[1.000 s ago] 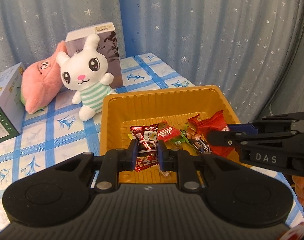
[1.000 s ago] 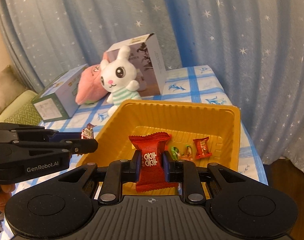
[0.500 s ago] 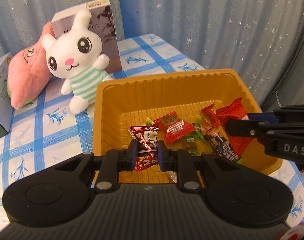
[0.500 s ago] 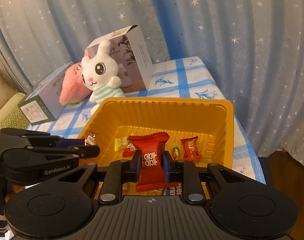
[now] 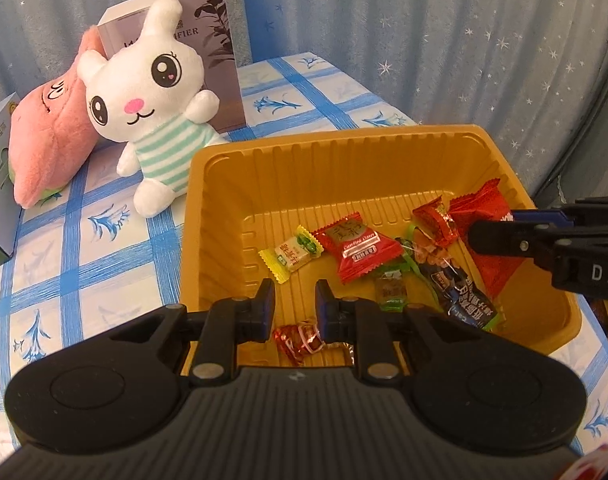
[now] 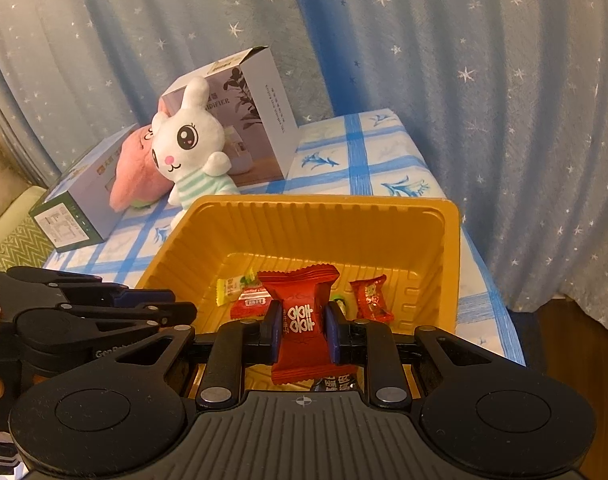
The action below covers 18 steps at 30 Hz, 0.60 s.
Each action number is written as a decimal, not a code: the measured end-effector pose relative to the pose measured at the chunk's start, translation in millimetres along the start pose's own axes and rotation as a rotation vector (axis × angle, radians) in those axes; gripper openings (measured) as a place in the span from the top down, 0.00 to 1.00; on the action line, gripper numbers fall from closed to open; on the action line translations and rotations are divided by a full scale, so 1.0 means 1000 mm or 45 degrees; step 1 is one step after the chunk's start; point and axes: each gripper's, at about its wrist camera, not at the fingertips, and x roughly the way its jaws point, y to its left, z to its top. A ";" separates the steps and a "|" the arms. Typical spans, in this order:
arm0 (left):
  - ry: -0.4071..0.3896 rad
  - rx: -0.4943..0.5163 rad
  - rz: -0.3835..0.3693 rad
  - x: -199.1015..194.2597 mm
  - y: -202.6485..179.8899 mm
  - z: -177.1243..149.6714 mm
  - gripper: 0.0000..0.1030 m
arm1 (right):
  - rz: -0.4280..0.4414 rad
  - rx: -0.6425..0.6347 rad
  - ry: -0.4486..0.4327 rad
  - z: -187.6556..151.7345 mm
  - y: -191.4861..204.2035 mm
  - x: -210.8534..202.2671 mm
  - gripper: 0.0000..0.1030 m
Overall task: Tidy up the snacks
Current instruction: 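Open both tools to drop the snacks into the tray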
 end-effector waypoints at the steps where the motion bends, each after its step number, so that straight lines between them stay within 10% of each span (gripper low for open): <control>1: -0.003 -0.002 -0.001 -0.001 0.001 0.001 0.81 | -0.001 0.000 -0.001 0.001 0.000 0.000 0.78; 18: -0.047 -0.080 0.023 -0.009 0.010 0.017 0.81 | 0.021 -0.054 -0.004 0.025 0.002 0.032 0.78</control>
